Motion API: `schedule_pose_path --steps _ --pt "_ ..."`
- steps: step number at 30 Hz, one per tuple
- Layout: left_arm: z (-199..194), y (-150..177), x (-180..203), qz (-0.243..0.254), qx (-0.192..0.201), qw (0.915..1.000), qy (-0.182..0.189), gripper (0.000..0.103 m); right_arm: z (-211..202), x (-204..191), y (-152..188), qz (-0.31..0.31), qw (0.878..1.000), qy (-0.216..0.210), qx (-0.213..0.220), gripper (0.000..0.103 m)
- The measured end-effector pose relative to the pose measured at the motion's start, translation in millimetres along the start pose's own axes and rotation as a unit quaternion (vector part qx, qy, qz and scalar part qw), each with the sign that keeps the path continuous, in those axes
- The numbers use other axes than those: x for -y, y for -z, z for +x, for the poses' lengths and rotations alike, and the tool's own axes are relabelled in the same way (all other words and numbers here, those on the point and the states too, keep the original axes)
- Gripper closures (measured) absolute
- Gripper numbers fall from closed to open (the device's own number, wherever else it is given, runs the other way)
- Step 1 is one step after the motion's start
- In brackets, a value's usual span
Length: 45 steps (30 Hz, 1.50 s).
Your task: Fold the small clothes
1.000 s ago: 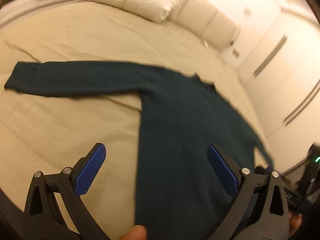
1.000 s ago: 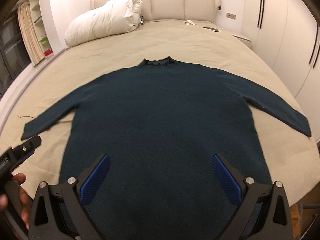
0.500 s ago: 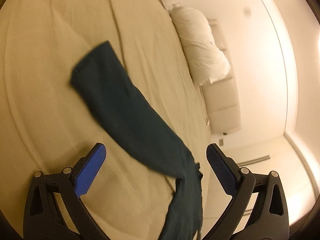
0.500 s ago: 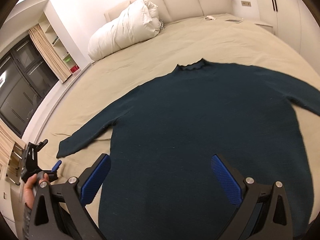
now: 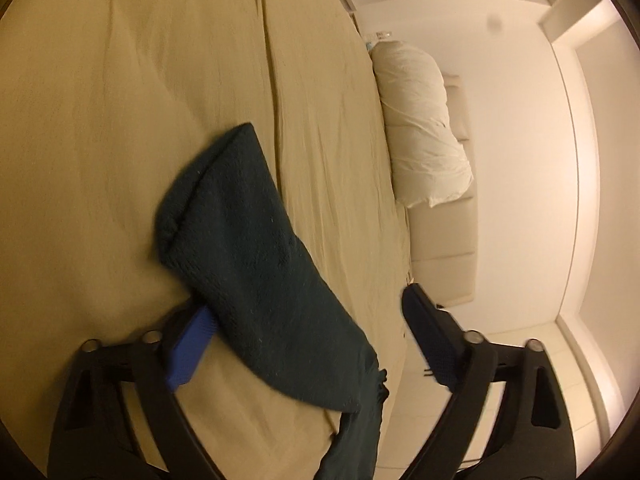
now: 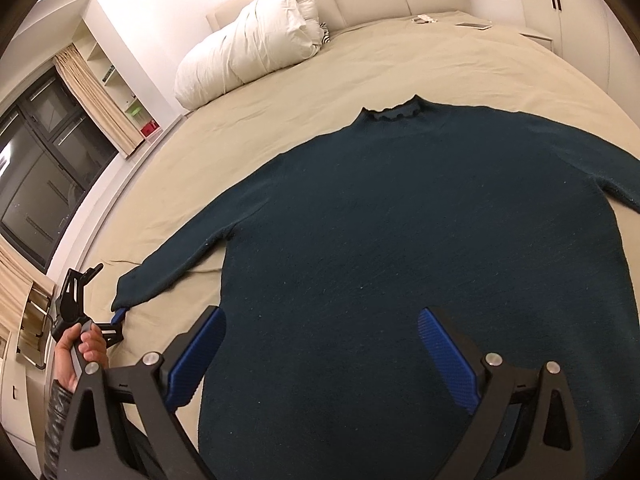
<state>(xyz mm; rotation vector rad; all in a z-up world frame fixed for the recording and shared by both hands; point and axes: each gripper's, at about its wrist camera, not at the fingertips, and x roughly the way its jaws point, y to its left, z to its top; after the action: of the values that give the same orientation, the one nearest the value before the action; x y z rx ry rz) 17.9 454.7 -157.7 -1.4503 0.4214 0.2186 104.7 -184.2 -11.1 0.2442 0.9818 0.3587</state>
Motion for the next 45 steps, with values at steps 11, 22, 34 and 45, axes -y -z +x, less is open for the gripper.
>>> schedule_pose_path --steps 11,22,34,45 --pt "63.3 9.3 96.2 0.169 -0.005 0.9824 -0.080 0.096 -3.7 48.5 -0.6 0.058 0.998 -0.009 0.002 0.016" --pt "198.3 273.4 276.2 0.574 -0.117 0.8097 -0.028 0.096 -23.5 147.0 -36.1 0.138 0.990 -0.014 0.041 0.015" --pt "248.6 367.7 189.5 0.645 -0.159 0.7454 -0.061 0.097 95.7 171.7 -90.4 0.232 0.950 -0.198 -0.066 0.015" --pt "219.1 458.7 173.3 0.712 -0.126 0.6886 -0.055 0.096 141.1 181.0 -117.3 0.355 0.884 -0.283 -0.108 0.019"
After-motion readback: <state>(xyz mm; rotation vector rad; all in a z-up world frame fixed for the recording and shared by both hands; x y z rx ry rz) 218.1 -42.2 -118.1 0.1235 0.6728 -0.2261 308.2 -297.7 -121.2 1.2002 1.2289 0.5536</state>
